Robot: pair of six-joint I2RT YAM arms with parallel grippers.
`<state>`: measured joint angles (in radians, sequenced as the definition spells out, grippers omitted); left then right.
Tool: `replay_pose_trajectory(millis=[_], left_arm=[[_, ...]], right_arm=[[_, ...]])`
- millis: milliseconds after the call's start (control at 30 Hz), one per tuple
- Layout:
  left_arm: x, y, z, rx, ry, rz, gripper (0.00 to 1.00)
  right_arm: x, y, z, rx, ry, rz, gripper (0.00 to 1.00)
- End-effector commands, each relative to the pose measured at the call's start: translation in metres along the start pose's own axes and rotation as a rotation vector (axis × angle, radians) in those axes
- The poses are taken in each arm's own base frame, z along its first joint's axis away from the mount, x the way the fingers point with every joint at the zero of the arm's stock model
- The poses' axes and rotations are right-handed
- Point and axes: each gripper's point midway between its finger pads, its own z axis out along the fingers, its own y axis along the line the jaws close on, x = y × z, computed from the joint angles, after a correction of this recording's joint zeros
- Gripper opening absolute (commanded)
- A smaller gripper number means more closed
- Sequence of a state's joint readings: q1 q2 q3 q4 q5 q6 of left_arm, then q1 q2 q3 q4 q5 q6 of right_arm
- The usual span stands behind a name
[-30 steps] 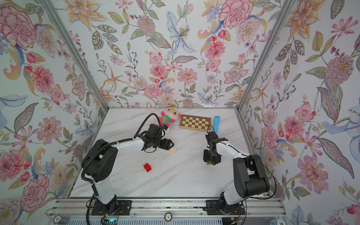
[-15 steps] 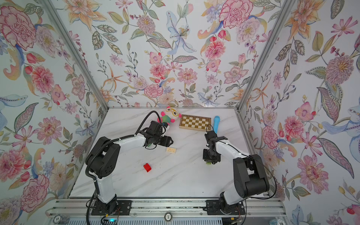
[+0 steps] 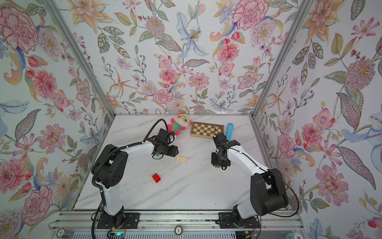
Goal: Assemble the letter r with lego
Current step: Adjust the lego brick at the center of the board.
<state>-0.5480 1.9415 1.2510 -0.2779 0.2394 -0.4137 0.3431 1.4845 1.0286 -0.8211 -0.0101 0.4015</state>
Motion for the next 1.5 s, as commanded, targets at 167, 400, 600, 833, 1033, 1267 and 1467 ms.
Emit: replay_pose_trajectory(millis=[167, 400, 600, 833, 1033, 1267, 1467], left_arm=[[0.012, 0.002, 0.000, -0.060, 0.039, 0.052, 0.62], [0.017, -0.005, -0.001, -0.044, 0.043, 0.059, 0.61], [0.021, -0.006, -0.003, -0.036, 0.045, 0.047, 0.59], [0.012, -0.005, -0.014, -0.058, 0.012, 0.048, 0.59], [0.009, -0.013, -0.018, -0.023, -0.007, 0.040, 0.59], [0.013, -0.016, -0.007, -0.006, 0.011, 0.051, 0.59], [0.021, -0.016, -0.001, -0.009, 0.033, 0.059, 0.59]], right_arm=[[-0.006, 0.003, -0.014, -0.001, -0.018, 0.006, 0.31], [-0.004, 0.003, -0.015, -0.004, -0.019, 0.005, 0.32], [-0.004, 0.003, -0.017, -0.009, -0.024, 0.006, 0.32], [-0.006, 0.008, -0.022, -0.022, -0.030, -0.001, 0.32], [-0.007, 0.015, -0.023, -0.028, -0.030, -0.010, 0.31], [-0.007, 0.021, -0.023, -0.032, -0.030, -0.017, 0.32], [-0.004, 0.021, -0.023, -0.029, -0.034, -0.016, 0.32]])
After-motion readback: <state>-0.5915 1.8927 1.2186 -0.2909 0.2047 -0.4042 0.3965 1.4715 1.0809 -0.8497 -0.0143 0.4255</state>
